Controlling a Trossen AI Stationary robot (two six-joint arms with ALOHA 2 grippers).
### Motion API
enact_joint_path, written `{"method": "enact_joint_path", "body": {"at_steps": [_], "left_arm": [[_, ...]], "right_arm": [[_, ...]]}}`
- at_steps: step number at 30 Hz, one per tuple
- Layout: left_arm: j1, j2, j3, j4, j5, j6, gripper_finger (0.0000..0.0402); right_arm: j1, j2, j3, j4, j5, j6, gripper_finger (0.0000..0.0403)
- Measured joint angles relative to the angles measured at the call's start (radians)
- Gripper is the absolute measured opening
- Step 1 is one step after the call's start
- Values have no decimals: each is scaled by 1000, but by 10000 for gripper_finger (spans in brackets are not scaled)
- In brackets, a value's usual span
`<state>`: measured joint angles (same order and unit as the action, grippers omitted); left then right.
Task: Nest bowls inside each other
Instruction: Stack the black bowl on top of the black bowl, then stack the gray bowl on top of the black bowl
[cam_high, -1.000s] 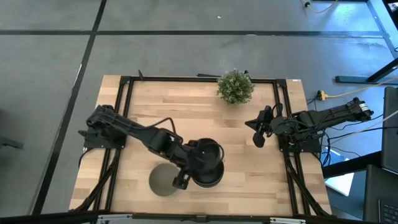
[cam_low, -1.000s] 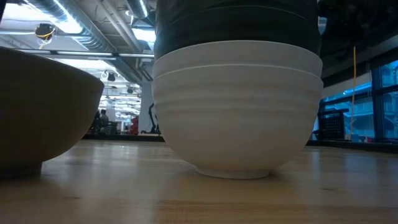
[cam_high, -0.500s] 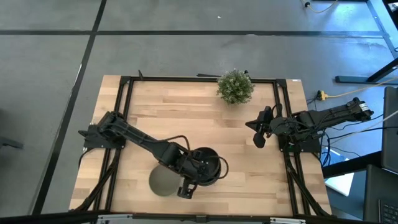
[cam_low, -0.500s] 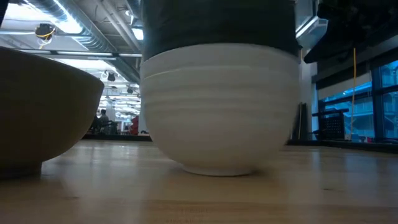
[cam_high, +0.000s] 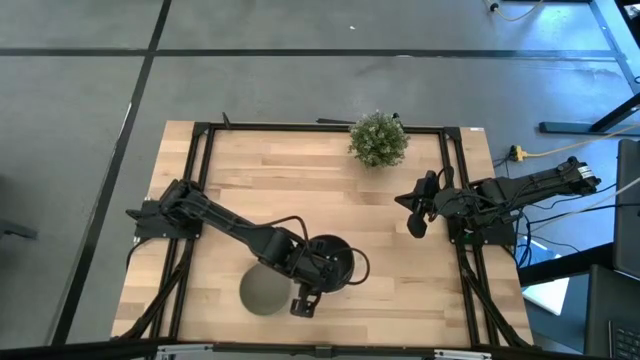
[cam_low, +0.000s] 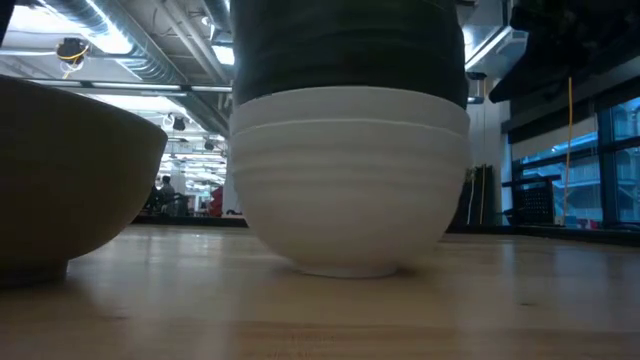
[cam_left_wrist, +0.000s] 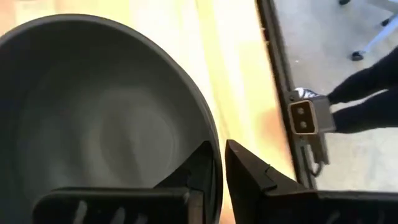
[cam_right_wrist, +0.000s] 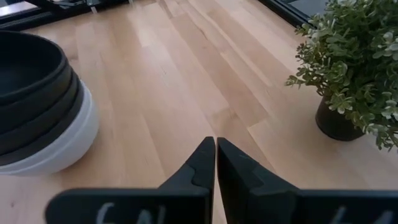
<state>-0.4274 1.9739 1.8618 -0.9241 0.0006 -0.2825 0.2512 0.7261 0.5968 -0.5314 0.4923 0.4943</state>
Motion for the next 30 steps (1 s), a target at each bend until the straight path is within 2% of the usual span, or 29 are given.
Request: {"method": "enact_joint_path", "body": {"at_steps": [8, 11, 15, 20, 24, 30], "left_arm": [[6, 0, 0, -6, 85, 26, 49], [5, 0, 0, -5, 85, 45, 58], [4, 0, 0, -5, 85, 50, 90], [6, 0, -1, -5, 84, 52, 149], [6, -5, -2, -6, 5, 81, 181], [17, -50, 17, -27, -38, 128, 187]], "right_arm": [[0, 0, 0, -11, -16, -1, 19], [0, 0, 0, -14, -16, -1, 19], [0, 0, 0, -14, -16, -1, 19], [0, 0, 0, -15, -16, -2, 19], [0, 0, 0, -20, -16, -4, 19], [0, 0, 0, -34, -16, -5, 19]]}}
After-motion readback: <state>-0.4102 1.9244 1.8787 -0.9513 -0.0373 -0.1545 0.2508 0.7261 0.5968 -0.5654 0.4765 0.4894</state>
